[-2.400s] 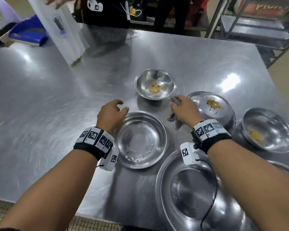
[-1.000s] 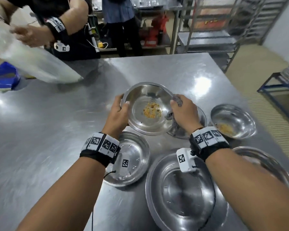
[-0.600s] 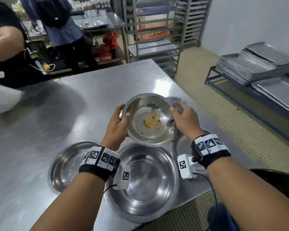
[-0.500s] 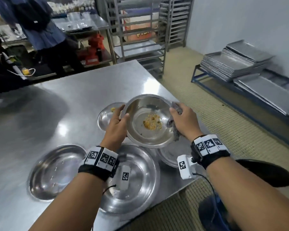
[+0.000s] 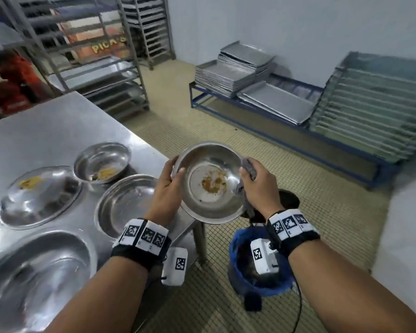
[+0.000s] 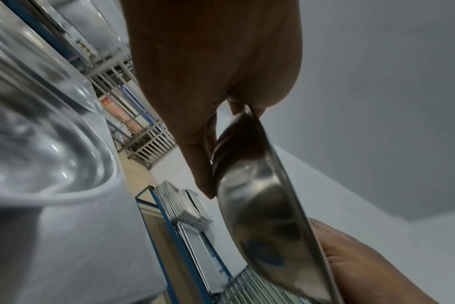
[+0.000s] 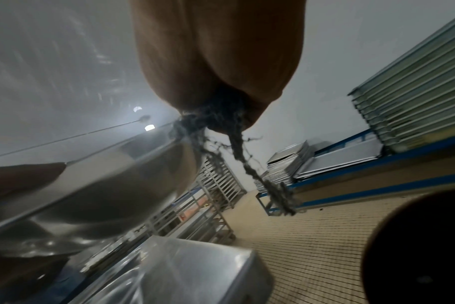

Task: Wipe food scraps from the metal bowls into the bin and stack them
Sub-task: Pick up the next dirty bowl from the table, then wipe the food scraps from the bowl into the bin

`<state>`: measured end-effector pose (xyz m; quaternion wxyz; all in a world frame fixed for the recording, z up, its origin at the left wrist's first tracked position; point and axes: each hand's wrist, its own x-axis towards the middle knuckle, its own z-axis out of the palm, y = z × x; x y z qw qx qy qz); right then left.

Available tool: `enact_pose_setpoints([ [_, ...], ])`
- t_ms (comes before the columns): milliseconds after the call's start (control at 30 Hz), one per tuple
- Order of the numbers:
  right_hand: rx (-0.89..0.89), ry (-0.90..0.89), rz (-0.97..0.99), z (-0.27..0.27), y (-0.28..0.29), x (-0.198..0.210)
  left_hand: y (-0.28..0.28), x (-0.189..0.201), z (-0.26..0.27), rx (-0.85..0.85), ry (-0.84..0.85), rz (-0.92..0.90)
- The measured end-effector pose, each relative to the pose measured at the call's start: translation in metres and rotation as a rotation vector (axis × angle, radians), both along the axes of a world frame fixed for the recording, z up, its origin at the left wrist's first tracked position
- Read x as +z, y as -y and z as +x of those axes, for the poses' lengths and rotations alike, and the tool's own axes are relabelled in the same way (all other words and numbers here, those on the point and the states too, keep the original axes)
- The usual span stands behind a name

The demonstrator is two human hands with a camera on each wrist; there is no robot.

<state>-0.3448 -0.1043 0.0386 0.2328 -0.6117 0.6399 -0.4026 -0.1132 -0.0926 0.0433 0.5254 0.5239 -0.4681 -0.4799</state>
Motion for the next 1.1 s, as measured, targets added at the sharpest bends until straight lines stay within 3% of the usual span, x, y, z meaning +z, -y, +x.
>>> enact_pose_setpoints([
  [167,-0.077,0.07,0.056,-0.055,-0.015,-0.015,0.011,-0.004,-0.05,-0.138,0.053,0.044],
  [367,-0.185,0.132,0.131,-0.091,-0.028,-0.039,0.021,-0.021,-0.095,-0.255,-0.003,0.125],
  [633,-0.348,0.047,0.131,-0.125,-0.039,-0.054,0.045,-0.031,-0.131,-0.471,0.099,0.054],
  [967,-0.334,0.113,0.132,-0.15,-0.025,-0.063,0.066,-0.037,-0.136,-0.715,0.1,0.187],
  [1100,-0.237,0.117,0.169,-0.169,-0.01,-0.063,0.063,-0.031,-0.146,-0.702,0.185,0.19],
])
